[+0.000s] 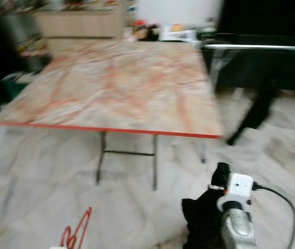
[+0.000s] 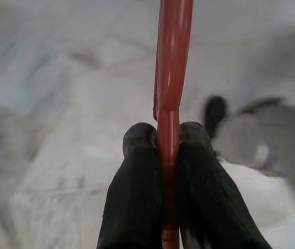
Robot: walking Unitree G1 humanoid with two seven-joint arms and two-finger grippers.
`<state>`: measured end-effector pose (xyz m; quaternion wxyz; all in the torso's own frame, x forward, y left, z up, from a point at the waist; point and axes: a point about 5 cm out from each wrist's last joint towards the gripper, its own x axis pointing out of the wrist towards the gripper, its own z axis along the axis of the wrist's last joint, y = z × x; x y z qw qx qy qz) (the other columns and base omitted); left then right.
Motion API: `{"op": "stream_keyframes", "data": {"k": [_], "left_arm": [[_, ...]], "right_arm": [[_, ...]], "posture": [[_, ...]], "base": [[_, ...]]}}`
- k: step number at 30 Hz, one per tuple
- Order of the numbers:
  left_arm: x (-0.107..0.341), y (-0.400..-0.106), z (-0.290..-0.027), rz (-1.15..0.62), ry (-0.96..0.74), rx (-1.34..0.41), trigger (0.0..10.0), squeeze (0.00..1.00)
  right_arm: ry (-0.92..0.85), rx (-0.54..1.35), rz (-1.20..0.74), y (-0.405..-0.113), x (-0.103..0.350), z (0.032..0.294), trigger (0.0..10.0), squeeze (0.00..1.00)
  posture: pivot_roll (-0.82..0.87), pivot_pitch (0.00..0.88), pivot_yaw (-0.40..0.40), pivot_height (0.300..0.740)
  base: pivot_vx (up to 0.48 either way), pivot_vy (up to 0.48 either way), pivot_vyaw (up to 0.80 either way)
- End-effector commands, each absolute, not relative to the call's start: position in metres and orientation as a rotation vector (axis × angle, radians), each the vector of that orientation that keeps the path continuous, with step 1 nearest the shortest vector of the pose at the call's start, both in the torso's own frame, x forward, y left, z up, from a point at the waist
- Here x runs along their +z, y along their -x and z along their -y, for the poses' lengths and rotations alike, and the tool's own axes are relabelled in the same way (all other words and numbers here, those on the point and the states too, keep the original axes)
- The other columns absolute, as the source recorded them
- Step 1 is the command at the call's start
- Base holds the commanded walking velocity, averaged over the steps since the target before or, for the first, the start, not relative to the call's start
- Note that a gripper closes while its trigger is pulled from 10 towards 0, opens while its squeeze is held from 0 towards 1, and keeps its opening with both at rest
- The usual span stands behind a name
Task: Hang hanger
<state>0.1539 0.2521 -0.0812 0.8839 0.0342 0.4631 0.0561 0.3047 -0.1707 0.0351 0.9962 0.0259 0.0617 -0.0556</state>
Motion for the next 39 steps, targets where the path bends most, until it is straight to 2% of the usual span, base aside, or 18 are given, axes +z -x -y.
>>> {"op": "stream_keyframes", "data": {"k": [1, 5, 21, 30, 39], "left_arm": [[-0.085, -0.147, -0.249, -0.992, -0.066, 0.115, 10.0, 0.0], [-0.085, -0.148, -0.25, -0.987, -0.075, 0.111, 10.0, 0.0], [-0.084, -0.152, -0.244, -0.967, -0.079, 0.075, 10.0, 0.0], [-0.086, -0.148, -0.242, -0.983, -0.076, 0.071, 10.0, 0.0], [-0.087, -0.143, -0.245, -1.004, -0.089, 0.056, 10.0, 0.0]], "right_arm": [[-0.034, -0.128, -0.082, -0.308, 0.043, 0.18, 10.0, 0.0], [-0.045, -0.137, -0.079, -0.309, 0.044, 0.181, 10.0, 0.0], [-0.035, -0.251, -0.026, -0.312, 0.055, 0.191, 10.0, 0.0], [0.037, -0.274, 0.178, -0.33, 0.105, 0.197, 10.0, 0.0], [0.037, -0.27, 0.236, -0.336, 0.124, 0.195, 10.0, 0.0]], "posture": [[0.07, 0.062, 0.043, 0.74], [0.07, 0.06, 0.044, 0.74], [0.07, 0.05, 0.044, 0.74], [0.07, 0.053, 0.041, 0.74], [0.07, 0.053, 0.037, 0.74]], "base": [[0.0, 0.48, 0.8], [0.0, -0.006, 0.56], [0.0, 0.0, 0.0], [0.0, 0.0, 0.0], [0.0, 0.0, 0.0]]}}
